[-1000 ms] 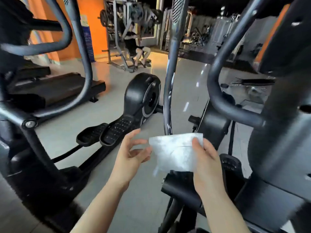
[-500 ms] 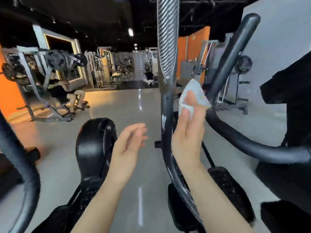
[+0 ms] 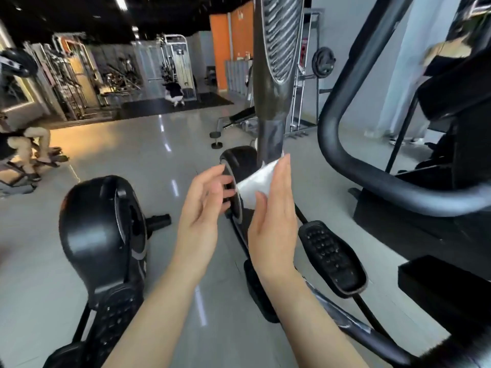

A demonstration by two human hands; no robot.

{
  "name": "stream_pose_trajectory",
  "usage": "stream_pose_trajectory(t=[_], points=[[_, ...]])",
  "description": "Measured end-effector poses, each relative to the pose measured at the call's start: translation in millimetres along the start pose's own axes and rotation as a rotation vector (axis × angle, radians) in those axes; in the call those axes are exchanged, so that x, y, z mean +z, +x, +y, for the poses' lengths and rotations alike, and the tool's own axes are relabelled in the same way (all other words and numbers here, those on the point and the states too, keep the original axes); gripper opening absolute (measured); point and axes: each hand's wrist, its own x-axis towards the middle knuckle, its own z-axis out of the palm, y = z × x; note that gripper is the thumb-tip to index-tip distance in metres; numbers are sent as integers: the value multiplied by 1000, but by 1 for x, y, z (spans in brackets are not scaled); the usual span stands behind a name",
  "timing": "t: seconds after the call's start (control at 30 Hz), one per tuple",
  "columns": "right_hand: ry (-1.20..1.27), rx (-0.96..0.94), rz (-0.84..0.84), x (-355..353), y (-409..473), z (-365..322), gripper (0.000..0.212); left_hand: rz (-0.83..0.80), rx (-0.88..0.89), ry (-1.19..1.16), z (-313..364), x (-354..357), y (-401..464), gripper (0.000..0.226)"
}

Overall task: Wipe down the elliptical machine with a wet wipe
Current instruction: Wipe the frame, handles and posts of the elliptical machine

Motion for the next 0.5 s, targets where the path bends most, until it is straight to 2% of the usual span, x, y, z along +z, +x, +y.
stream_pose_trajectory(t=[0.1, 0.23, 0.37, 0.5], points=[[-158, 31, -64, -2, -49, 25, 54, -28, -53, 8, -13, 3, -7, 28], [-103, 156, -115, -8, -74, 32, 52, -50, -155, -7, -31, 7, -20, 32], [9, 233, 52, -12, -29, 8, 47, -35, -144, -17, -30, 3, -14, 33], [98, 15, 320, -15, 38, -25, 36, -8, -109, -24, -25, -6, -8, 31]])
